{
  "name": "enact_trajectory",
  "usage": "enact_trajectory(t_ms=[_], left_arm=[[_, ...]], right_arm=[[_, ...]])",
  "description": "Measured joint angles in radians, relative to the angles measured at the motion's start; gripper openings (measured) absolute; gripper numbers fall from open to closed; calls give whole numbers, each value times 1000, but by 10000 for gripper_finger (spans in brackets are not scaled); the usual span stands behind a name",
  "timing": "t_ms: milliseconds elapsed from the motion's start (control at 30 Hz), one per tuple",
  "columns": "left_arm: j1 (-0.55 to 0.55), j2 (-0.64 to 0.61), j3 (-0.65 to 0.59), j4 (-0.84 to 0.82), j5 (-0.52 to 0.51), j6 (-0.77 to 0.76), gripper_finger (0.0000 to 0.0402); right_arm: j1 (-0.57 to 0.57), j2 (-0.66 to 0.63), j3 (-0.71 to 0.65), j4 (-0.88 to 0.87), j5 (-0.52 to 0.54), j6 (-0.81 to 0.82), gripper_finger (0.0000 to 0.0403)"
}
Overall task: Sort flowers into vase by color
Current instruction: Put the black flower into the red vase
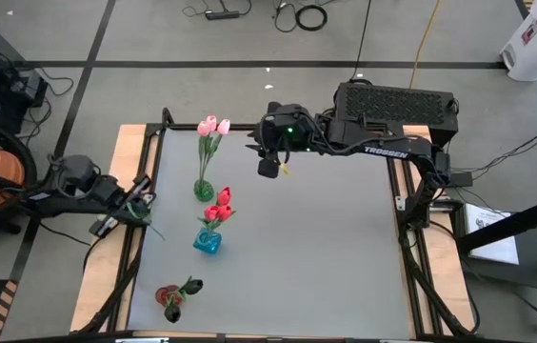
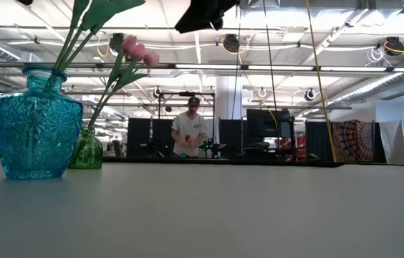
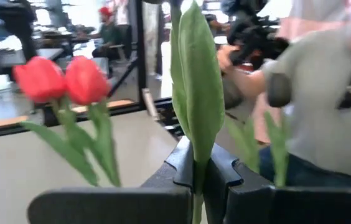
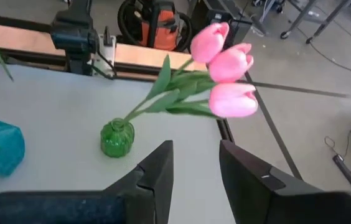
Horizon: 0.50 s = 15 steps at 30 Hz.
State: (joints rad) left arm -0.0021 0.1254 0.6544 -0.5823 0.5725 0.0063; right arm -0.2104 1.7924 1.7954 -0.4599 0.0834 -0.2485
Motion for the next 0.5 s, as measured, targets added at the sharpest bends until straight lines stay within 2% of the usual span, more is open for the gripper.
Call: enact_trajectory(t_ms=[233,333,500], left_arm=[[0,-82,-16,72,36,-106,11],[0,-91,-15,131,36,-200,11],[0,-87,-15,143,6,-270,11]], right_arm=[[-35,0,0,-27,-3,2,121],[-46,0,0,-27,-4,4,121],[-52,-1,-14,-33,-7,8,121]])
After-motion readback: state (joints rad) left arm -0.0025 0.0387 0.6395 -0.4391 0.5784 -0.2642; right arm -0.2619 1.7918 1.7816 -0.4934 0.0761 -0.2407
